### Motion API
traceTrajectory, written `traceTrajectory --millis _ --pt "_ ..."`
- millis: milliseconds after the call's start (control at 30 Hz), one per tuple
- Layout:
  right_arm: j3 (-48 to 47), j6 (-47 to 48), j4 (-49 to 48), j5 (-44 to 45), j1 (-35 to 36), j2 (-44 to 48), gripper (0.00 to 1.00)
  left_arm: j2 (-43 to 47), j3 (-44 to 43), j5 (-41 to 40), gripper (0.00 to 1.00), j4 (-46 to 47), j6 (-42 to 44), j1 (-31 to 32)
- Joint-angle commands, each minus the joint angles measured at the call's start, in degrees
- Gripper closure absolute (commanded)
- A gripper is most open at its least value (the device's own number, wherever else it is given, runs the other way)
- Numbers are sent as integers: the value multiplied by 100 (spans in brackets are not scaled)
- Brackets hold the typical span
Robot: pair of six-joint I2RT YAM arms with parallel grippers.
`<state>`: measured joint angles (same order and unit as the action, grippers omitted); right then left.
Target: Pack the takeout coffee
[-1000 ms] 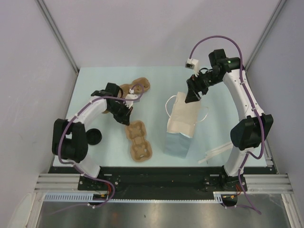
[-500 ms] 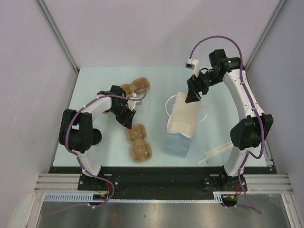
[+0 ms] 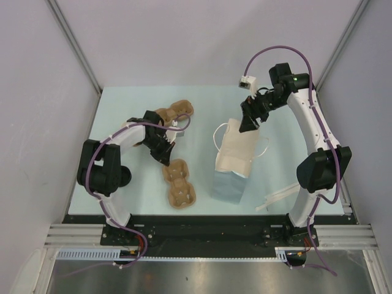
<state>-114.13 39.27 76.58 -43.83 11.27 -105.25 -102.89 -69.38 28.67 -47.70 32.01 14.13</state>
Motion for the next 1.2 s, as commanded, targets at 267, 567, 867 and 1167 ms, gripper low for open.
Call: traceTrajectory --millis 267,567,867,1167 --pt "-198 134 7 253 7 83 53 1489 -1004 473 100 -880 -45 11" --pt "-180 -76 -55 270 235 347 100 1983 -3770 289 100 -1628 -414 -156" --pt "110 -349 -380 586 525 734 100 2159 -5805 -37 100 -829 -1082 -156" --pt "101 -648 -582 832 745 822 100 1870 -6667 -845 100 -398 -916 1371"
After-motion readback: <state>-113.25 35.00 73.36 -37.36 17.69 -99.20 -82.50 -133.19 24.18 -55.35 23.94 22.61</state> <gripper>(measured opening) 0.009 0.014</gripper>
